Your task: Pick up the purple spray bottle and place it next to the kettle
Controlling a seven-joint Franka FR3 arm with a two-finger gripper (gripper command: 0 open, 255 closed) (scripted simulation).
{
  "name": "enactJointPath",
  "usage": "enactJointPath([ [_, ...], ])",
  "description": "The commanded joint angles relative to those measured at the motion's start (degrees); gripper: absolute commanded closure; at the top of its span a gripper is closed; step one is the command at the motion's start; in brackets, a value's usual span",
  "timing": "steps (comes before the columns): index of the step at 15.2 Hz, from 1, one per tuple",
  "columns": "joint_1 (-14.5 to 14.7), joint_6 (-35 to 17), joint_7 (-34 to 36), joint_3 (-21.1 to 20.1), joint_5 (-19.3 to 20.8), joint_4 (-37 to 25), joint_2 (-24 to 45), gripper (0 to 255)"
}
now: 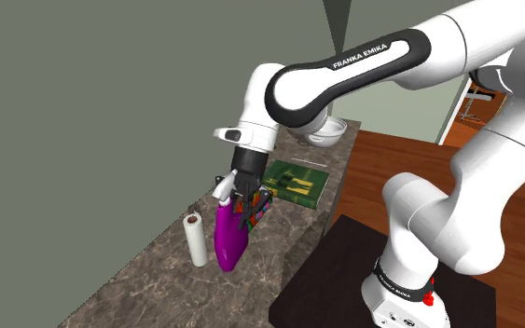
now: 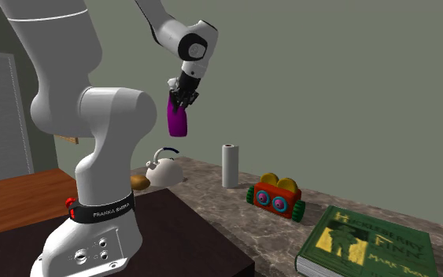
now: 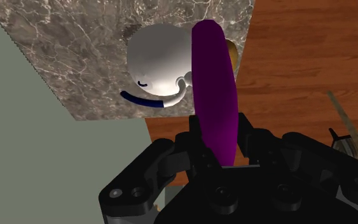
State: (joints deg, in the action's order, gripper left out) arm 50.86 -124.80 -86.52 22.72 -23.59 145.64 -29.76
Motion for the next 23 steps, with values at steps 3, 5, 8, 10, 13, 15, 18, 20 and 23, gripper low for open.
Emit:
enactJointPath([
  [3, 0.6, -3.0, -2.1, 0.7, -1.2, 2.1, 1.3, 255],
  [5, 1.0, -4.5, -3.2, 1.2, -1.9, 3.0, 2.1, 255],
  [8, 1.6, -6.6, -5.0, 1.8, -3.1, 4.3, 3.3, 255],
  [10, 2.1, -8.0, -6.3, 2.3, -4.0, 5.0, 4.3, 255],
  [13, 3.0, -10.1, -8.3, 3.2, -5.5, 6.0, 5.8, 255],
  [15, 3.6, -11.5, -9.8, 3.7, -6.7, 6.6, 6.9, 255],
  [18, 4.7, -13.5, -12.2, 4.7, -8.8, 7.3, 8.7, 255],
  [20, 5.6, -14.7, -14.0, 5.4, -10.3, 7.8, 10.1, 255],
  [23, 6.9, -16.5, -16.9, 6.5, -13.1, 8.2, 12.2, 255],
])
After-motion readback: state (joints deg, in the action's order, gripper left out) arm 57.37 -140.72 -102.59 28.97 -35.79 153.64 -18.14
